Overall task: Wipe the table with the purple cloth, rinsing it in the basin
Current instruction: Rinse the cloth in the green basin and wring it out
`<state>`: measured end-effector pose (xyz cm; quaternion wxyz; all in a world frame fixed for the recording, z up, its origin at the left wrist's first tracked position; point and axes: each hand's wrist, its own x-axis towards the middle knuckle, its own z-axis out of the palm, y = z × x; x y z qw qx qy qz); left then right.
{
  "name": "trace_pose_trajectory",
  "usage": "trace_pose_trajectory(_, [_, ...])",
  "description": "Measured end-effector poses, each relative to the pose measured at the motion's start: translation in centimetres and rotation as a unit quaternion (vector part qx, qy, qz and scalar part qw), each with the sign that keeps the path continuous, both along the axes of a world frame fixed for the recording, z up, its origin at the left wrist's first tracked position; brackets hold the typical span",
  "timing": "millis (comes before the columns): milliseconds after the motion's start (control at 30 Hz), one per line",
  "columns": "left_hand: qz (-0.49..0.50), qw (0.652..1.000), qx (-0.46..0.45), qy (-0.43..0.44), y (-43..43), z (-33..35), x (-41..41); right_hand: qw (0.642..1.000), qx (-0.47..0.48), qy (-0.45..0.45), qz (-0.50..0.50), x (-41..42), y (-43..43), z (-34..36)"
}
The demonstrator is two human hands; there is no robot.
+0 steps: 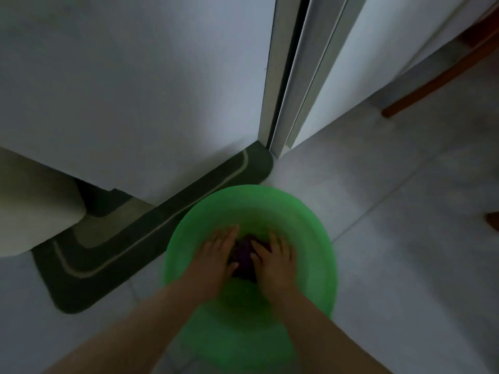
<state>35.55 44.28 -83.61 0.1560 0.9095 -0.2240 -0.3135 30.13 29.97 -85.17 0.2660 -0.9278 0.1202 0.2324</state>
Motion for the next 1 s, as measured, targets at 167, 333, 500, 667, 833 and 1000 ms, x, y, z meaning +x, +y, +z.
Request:
trace_pose_trajectory(167, [-0.077, 0.995, 0.055, 0.012, -1.5, -4.7, -0.4, 0.997, -0.083, 0.008, -0.001, -2.3, 1.4, -3.7])
trace_pose_trajectory(333, [0.115, 0.987, -0.079, 0.081, -3.5, -3.9, -0.7, 0.974, 0.056, 0.053, -0.212, -0.8, 2.7, -3.7])
trace_pose_trajectory(500, [0.295, 0.927, -0.166, 0.164, -4.9, -1.6, -0.4, 0.821, 0.326, -0.079, -0.463, 1.1, 4.7, -2.6])
trace_pose_trajectory(667, [0.413, 0.849, -0.253, 0.212, -6.1, 1.4, 0.2, 0.835, 0.294, -0.169, -0.433, 2.4, 4.4, -0.9])
trace_pose_trajectory(833, [0.435, 0.831, -0.262, 0.228, -6.4, 2.6, 0.8, 0.877, 0.264, -0.167, -0.364, 3.2, 3.1, 0.4])
trace_pose_trajectory(1000, [0.240, 0.965, -0.098, 0.030, -4.5, -0.3, 1.3, 0.966, 0.082, -0.116, -0.217, 2.5, 0.8, -0.6])
